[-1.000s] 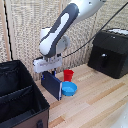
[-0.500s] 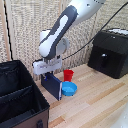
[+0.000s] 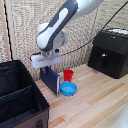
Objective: Discover the targeted book and set your gripper to the appropriate amplitude. Smoothly guide your gripper in the direction of the book and snatch it firmly. Search for the back section of the caddy. Move the held book towards the back section and lightly deposit it inside.
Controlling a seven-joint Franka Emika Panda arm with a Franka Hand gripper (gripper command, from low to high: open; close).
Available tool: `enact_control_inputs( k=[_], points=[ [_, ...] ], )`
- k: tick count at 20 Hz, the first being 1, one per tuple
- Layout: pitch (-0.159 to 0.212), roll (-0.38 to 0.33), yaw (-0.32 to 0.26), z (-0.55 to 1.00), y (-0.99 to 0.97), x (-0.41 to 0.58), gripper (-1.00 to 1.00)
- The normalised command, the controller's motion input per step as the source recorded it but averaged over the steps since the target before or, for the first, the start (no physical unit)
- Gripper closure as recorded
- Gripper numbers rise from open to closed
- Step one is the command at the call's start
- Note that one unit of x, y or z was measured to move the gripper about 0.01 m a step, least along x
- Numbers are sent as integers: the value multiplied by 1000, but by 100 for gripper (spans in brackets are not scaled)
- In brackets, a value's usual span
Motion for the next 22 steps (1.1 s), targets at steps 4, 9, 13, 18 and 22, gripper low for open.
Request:
enact_control_inputs(
  k=[4, 9, 13, 18, 22],
  points=[
    [18, -121, -295, 891, 6, 216, 100],
    [36, -94, -329, 786, 0, 158, 100],
    [24, -7, -359, 698, 0, 25, 100],
    [19, -5, -360, 690, 0, 14, 100],
    [2, -2, -362, 690, 0, 0, 100]
  ],
)
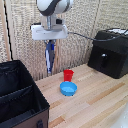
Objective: Discover the targeted book and set your gripper to the appropriate amplitude. Smoothly guide your gripper in the direction of the book and snatch it firmly. Search for the back section of the caddy. Move the held book towards the back section and lightly deposit it inside.
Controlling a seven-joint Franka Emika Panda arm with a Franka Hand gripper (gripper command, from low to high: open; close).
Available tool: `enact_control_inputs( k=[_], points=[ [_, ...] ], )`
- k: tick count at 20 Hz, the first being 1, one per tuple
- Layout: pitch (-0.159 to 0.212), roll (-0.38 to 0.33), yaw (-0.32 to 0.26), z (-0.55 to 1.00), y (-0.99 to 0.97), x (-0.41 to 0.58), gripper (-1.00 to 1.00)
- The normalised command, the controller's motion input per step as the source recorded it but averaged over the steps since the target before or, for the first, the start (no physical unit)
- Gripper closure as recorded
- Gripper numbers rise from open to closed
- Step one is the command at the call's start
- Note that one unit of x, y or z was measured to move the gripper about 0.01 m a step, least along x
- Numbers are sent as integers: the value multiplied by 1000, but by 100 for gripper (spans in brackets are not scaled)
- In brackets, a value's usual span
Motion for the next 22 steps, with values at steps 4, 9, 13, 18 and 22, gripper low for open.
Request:
enact_control_inputs(
  k=[4, 9, 13, 18, 22],
  points=[
    [-19, 3, -362, 677, 0, -24, 100],
    [-21, 111, -330, 569, 0, -43, 100],
    [-1, 154, -245, 516, 151, -19, 100],
    [0, 120, -144, 563, 421, -12, 100],
    [0, 114, -125, 607, 505, -4, 100]
  ],
)
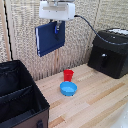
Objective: Discover the targeted book and set your gripper to the appropriate amplitude. Smoothly guide your gripper in the direction of the book and snatch it firmly. Search for the back section of the caddy. Move the held book towards the back section and lightly deposit it inside.
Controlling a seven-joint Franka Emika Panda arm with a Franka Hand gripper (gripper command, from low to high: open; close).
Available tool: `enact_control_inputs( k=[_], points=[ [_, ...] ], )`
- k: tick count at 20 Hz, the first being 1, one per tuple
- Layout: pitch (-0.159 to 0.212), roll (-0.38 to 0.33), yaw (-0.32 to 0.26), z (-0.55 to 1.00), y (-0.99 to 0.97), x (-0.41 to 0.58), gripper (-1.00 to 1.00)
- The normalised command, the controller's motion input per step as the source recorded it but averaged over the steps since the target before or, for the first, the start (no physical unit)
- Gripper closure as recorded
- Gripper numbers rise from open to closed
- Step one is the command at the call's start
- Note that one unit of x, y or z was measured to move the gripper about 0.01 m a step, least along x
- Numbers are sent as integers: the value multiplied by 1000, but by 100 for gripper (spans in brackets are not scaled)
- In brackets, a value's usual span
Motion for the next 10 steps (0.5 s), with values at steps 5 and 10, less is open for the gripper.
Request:
enact_control_inputs(
  k=[5, 10],
  points=[
    [0, 35, -105, 537, 680, 0, 100],
    [4, 0, -86, 294, 841, 73, 100]
  ],
)
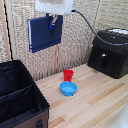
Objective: Discover the targeted book and set your gripper to the appropriate amplitude. Smoothly guide your gripper in the direction of the book and snatch it firmly. Search for the back section of the caddy. Move the held book towards the back section and lightly deposit it inside.
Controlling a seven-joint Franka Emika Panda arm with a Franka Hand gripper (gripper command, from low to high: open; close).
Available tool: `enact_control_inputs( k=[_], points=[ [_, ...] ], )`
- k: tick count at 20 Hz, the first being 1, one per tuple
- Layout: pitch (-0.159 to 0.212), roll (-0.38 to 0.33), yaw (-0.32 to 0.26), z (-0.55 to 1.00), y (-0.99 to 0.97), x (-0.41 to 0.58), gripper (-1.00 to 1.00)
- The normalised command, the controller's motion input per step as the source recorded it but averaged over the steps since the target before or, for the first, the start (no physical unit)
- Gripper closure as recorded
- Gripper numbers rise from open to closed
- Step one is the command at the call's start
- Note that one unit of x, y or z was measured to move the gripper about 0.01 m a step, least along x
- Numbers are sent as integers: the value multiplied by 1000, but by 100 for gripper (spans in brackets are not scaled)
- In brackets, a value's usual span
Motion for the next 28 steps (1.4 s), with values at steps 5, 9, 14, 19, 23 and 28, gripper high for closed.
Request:
enact_control_inputs(
  k=[5, 9, 14, 19, 23, 28],
  points=[
    [24, 0, -69, 128, 891, 137, 100],
    [42, 0, -56, 106, 904, 140, 100],
    [82, 0, -24, 222, 905, 123, 100],
    [59, 0, -28, 306, 899, 174, 100],
    [19, -18, -31, 481, 884, 298, 100],
    [2, -63, -27, 593, 818, 417, 100]
  ],
)
